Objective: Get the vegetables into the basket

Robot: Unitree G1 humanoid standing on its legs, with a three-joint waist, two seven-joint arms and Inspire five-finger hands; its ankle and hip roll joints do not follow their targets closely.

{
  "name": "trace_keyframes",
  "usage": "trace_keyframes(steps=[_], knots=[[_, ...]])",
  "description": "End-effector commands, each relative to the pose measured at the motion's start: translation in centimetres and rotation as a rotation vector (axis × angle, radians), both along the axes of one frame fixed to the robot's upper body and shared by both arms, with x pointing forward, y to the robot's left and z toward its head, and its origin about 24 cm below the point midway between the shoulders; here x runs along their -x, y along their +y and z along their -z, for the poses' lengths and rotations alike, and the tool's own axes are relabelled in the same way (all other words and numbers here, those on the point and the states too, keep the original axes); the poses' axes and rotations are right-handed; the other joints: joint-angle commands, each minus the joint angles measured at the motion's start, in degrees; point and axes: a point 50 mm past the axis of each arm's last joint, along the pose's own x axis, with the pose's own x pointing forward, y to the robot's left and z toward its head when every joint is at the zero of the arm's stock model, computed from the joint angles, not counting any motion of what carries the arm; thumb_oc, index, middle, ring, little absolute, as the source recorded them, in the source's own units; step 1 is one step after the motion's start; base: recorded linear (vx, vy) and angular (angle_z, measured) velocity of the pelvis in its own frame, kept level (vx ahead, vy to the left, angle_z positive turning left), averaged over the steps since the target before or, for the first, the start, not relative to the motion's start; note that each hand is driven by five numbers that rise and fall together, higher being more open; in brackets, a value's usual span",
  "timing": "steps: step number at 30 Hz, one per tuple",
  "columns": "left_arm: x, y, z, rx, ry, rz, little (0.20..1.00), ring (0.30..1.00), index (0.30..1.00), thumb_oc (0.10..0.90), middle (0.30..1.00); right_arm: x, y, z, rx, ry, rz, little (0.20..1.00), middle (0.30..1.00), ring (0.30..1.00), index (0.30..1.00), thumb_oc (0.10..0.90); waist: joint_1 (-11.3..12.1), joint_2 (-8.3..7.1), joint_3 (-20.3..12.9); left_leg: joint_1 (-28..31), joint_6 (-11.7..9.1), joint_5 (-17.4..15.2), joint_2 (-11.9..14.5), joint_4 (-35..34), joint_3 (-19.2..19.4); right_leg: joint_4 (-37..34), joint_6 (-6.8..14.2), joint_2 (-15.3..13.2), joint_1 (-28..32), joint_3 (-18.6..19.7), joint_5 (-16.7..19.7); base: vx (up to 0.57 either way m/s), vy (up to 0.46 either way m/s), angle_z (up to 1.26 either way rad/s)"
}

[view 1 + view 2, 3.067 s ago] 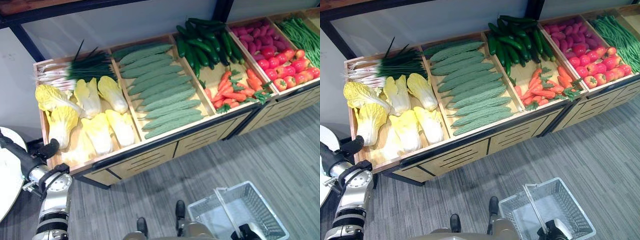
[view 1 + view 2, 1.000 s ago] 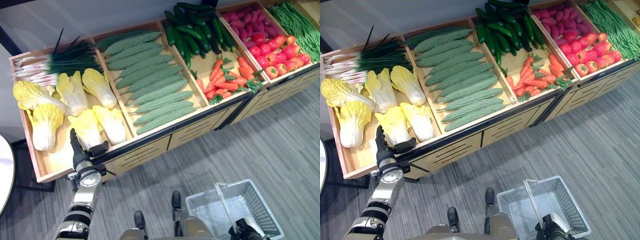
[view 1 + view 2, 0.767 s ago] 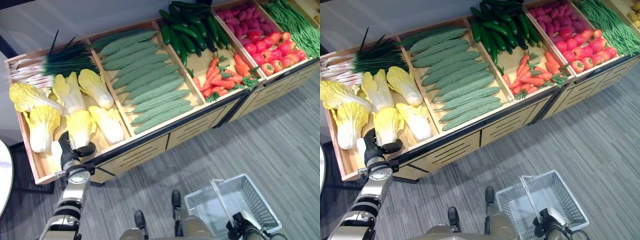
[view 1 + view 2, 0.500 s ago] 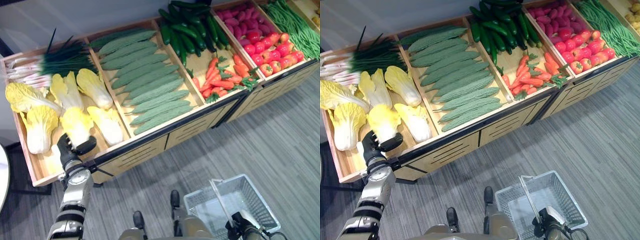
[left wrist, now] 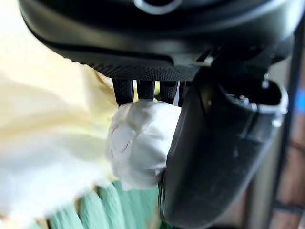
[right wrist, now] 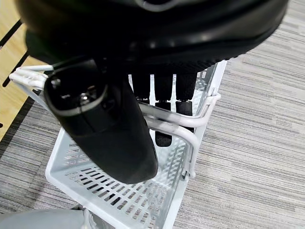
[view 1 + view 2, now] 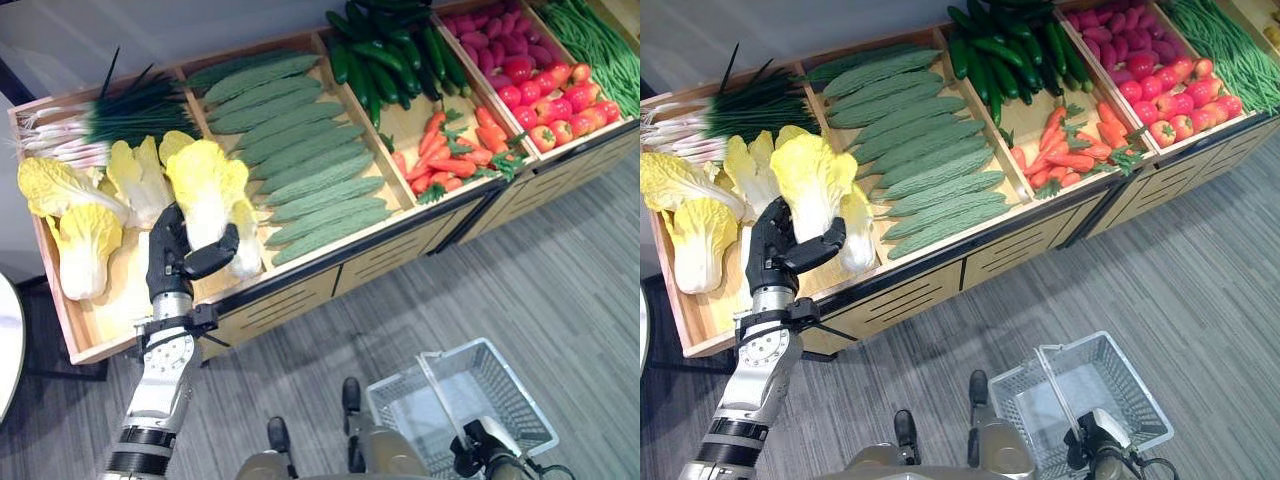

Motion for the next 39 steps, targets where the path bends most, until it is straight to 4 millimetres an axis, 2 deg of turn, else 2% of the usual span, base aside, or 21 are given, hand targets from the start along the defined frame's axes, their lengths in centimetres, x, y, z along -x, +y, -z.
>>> trace_keyframes(steps=[1,8,20,21,25,28,30,33,36,37,38,39], knots=[[0.4,-1.4,-4.1,0.041,-0.231,0.241,0.300,0.300,0.300,0.400,0.300,0.6,-0.1,0.1,-0.025,0.013,-0.031,0.300,0.300,0.300,0.300,0.400,-0.8,-1.61,-4.4,-2.0,-3.4,0.8,2.5,0.0,-2.3,0.9,5.5,-5.8,2.8,3.3,-2.3,0.02,0.010,-0.11],[1.0,-2.0,-3.8,0.192,-0.246,0.343,0.300,0.300,0.300,0.400,0.300,1.8,0.0,0.4,-0.034,0.049,-0.007,0.300,0.300,0.300,0.300,0.400,-0.5,-1.49,-4.9,-0.9,-3.3,0.5,2.3,0.0,-2.1,1.0,5.4,-5.7,3.7,3.5,-2.8,0.02,0.003,-0.03],[0.8,-2.0,-2.9,0.229,-0.199,0.405,0.300,0.300,0.300,0.400,0.300,2.0,-0.2,0.4,-0.048,0.049,0.006,0.300,0.300,0.300,0.300,0.400,-0.7,-1.13,-4.5,0.6,-2.8,-0.2,1.8,0.0,-1.2,1.9,5.7,-6.0,4.1,4.3,-3.7,0.01,0.016,-0.01],[0.5,-2.0,-3.2,0.230,-0.212,0.414,0.300,0.300,0.300,0.400,0.300,1.6,-0.3,0.2,-0.042,0.033,0.011,0.300,0.300,0.300,0.300,0.400,-0.7,-2.18,-3.1,-0.5,-2.2,-1.8,1.3,4.9,0.0,3.4,5.6,-6.6,4.1,5.8,-4.0,0.00,0.043,-0.10],[-0.1,-2.4,-3.3,0.238,-0.211,0.429,0.300,0.300,0.300,0.400,0.300,1.4,-0.5,0.1,-0.041,0.008,0.047,0.300,0.300,0.300,0.300,0.400,-1.3,-2.82,-2.5,-2.3,-1.4,-3.7,0.5,8.0,0.8,6.3,6.3,-7.1,2.3,7.1,-4.0,-0.04,0.109,-0.29],[-0.5,-2.8,-3.3,0.240,-0.208,0.438,0.300,0.300,0.300,0.400,0.300,1.3,-0.4,0.1,-0.044,0.003,0.053,0.300,0.300,0.300,0.300,0.400,-2.1,-3.17,-2.2,-2.5,-1.0,-4.0,-0.1,8.0,1.6,7.2,7.3,-7.5,0.9,8.0,-2.3,-0.06,0.116,-0.17],[-0.7,-2.9,-3.7,0.218,-0.221,0.444,0.300,0.300,0.300,0.400,0.300,1.0,-0.4,0.0,-0.048,-0.008,0.068,0.300,0.300,0.300,0.300,0.400,-3.7,-3.78,-1.5,-2.7,-0.4,-4.2,-1.1,7.1,4.3,6.2,10.1,-8.3,-2.1,11.0,4.6,-0.15,0.123,-0.29],[-0.5,-3.3,-3.8,0.188,-0.217,0.472,0.300,0.300,0.300,0.400,0.300,0.9,-0.2,0.1,-0.057,-0.013,0.077,0.300,0.300,0.300,0.300,0.400,-3.7,-3.82,-1.1,-3.3,-0.3,-4.0,-0.2,7.1,6.1,6.3,10.4,-8.3,-3.9,11.3,5.5,-0.11,0.037,-0.49],[-0.4,-3.1,-3.9,0.152,-0.208,0.480,0.300,0.300,0.300,0.400,0.300,0.8,0.1,0.2,-0.067,-0.018,0.081,0.300,0.300,0.300,0.300,0.400,-2.9,-3.39,-0.8,-4.0,0.4,-3.9,1.2,7.3,8.4,9.8,8.6,-8.6,-3.4,7.2,1.2,-0.13,0.092,-0.80],[-0.3,-2.8,-3.8,0.155,-0.202,0.463,0.300,0.300,0.300,0.400,0.300,0.7,0.0,0.2,-0.060,-0.017,0.088,0.300,0.300,0.300,0.300,0.400,-1.8,-2.69,-0.8,-4.1,0.7,-3.3,2.0,6.6,10.5,13.4,7.1,-9.1,-2.1,2.0,-3.0,-0.12,0.216,-0.81],[-0.2,-2.8,-3.9,0.154,-0.205,0.460,0.300,0.300,0.300,0.400,0.300,0.7,0.0,0.2,-0.058,-0.017,0.088,0.300,0.300,0.300,0.300,0.400,-1.1,-2.22,-1.1,-3.5,0.6,-4.2,2.1,5.9,10.8,15.7,7.4,-9.7,-0.6,-0.7,-5.6,-0.14,0.216,-0.94],[0.0,-2.5,-3.9,0.150,-0.204,0.449,0.300,0.300,0.300,0.400,0.300,0.4,-0.1,0.1,-0.055,-0.023,0.089,0.300,0.300,0.300,0.300,0.400,-0.1,-2.03,-1.5,-3.6,0.9,-3.8,2.4,5.6,12.8,19.2,7.0,-10.4,0.6,-3.8,-7.2,-0.06,0.122,-0.65]])
